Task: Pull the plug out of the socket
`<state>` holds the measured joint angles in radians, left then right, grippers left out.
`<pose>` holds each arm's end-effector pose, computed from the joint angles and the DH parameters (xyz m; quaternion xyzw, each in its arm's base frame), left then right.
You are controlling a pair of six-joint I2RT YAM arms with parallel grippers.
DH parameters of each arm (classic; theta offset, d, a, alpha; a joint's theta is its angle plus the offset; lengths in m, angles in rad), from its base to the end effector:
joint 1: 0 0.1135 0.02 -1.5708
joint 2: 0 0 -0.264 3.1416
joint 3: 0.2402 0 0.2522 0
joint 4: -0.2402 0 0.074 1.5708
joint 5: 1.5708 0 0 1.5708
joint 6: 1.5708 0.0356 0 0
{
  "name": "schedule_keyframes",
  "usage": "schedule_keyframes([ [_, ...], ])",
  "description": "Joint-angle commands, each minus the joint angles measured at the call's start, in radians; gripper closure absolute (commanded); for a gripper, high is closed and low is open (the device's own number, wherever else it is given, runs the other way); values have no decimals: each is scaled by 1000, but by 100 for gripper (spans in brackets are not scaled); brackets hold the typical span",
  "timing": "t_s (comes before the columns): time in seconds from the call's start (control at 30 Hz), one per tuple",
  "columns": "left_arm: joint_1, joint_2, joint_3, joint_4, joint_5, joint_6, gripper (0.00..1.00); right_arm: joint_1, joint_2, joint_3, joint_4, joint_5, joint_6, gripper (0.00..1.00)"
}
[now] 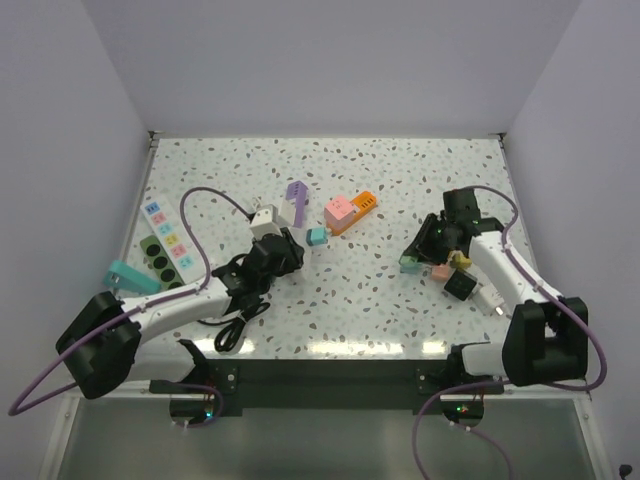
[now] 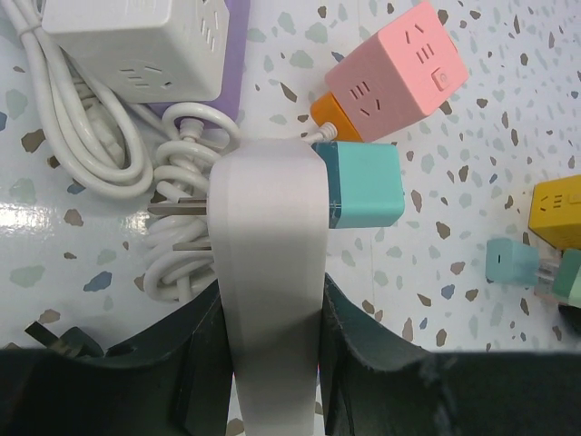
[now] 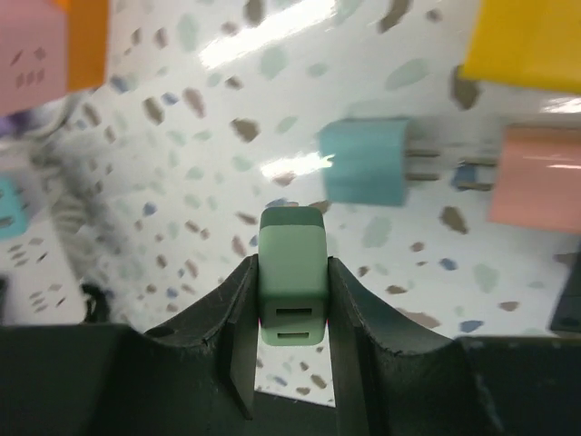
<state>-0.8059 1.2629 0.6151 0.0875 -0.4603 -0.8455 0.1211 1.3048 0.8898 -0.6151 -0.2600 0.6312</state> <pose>0.1923 -0.1775 0.2088 -0.1273 0.8496 -0.2110 0.4663 0.2518 0.0399 0.2314 0.2076 0.9334 0.2135 0.2004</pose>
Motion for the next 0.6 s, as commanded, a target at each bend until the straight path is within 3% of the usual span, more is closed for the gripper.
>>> schedule_keyframes([
  [0.0, -1, -36, 44, 52, -6, 25, 100, -11, 71, 61, -57, 268, -36, 100],
  [0.1, -1, -45, 34, 60, 18, 28, 100, -15, 135, 75, -48, 335, -18, 98],
  [0.13, -1, -52, 31, 63, 28, 28, 100, -15, 143, 74, -35, 332, -15, 88],
  [0.17, -1, -57, 26, 67, 44, 29, 100, -15, 145, 75, -26, 320, -14, 63],
  [0.2, -1, -59, 23, 70, 52, 31, 100, -15, 139, 77, -25, 302, -13, 54],
  [0.27, -1, -66, 20, 72, 75, 39, 100, -15, 107, 83, -28, 280, -22, 36],
  [0.4, -3, -68, 14, 96, 113, 45, 100, -15, 22, 110, -63, 262, -37, 15],
  [0.5, -4, -57, 11, 122, 146, 49, 100, -12, -48, 94, -39, 106, -45, 14],
  [0.57, -6, -46, 14, 135, 164, 51, 100, 0, -59, 74, 35, -77, -28, 14],
])
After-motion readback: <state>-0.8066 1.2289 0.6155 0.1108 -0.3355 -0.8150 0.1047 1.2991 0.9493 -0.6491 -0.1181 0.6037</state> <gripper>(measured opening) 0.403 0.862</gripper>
